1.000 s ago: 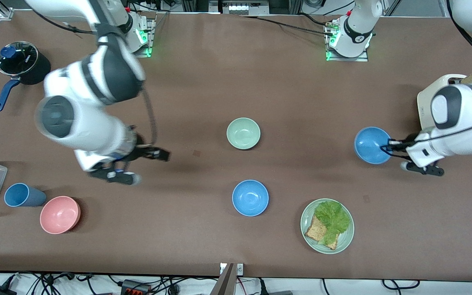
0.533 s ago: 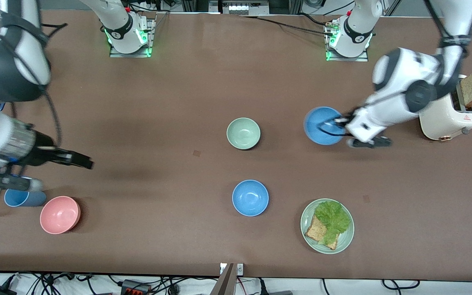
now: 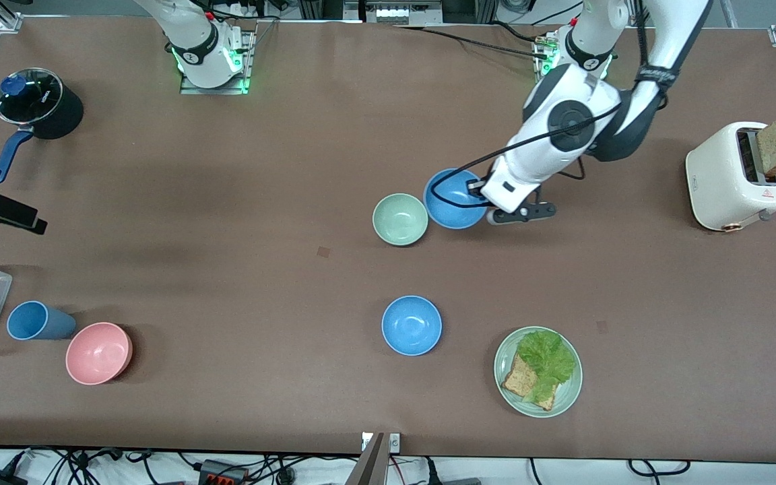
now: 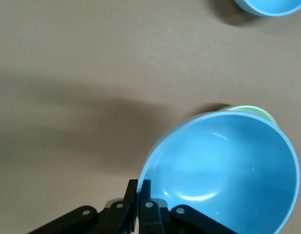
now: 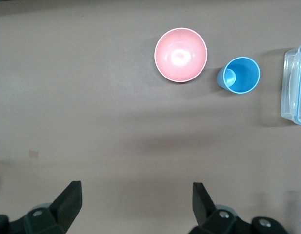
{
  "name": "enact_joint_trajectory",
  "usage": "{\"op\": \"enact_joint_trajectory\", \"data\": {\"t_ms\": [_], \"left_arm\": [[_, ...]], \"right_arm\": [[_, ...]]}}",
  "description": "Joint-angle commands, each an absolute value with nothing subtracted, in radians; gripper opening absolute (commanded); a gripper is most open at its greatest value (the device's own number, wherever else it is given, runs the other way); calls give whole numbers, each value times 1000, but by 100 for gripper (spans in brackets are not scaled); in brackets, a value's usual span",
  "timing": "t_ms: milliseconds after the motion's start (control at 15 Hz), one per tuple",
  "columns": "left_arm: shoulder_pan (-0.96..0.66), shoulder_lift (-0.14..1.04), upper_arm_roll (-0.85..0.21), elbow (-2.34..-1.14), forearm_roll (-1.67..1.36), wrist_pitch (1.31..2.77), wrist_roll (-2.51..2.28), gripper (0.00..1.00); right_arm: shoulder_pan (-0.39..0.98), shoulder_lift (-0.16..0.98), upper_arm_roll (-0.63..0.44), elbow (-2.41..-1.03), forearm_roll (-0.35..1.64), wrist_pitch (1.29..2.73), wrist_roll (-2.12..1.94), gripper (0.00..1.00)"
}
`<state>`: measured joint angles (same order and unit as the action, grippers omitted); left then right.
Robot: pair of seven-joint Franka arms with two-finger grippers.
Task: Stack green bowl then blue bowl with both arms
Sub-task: 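Carry the blue bowl over the green bowl and lower it inside, then open the left gripper and release the blue bowl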
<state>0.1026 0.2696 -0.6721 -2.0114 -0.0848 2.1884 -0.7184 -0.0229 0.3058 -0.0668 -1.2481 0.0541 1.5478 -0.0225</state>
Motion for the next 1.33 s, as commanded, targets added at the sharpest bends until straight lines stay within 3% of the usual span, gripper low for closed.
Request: {"op": "enact_joint_trajectory", "data": {"t_ms": [0,267,667,1267], "left_arm": [[35,362,-670,-1912,-65,2189,-790,0],[-43,478,-666,-1812,80,2189,-802,0],[-48,572,-667,-1778,183,2241,-795,0],[-84,644,-666,-1740,232,2243,-807,0]], "right_arm": [[-43,259,-48,-1321,34,1552,-61,100],[-37,224,-49,-1388,17,1557,-63,100],[-29,25,-46,-1698,6,1727,-58,100],[-32,3,-48,-1701,5,1655,-60,100]]}}
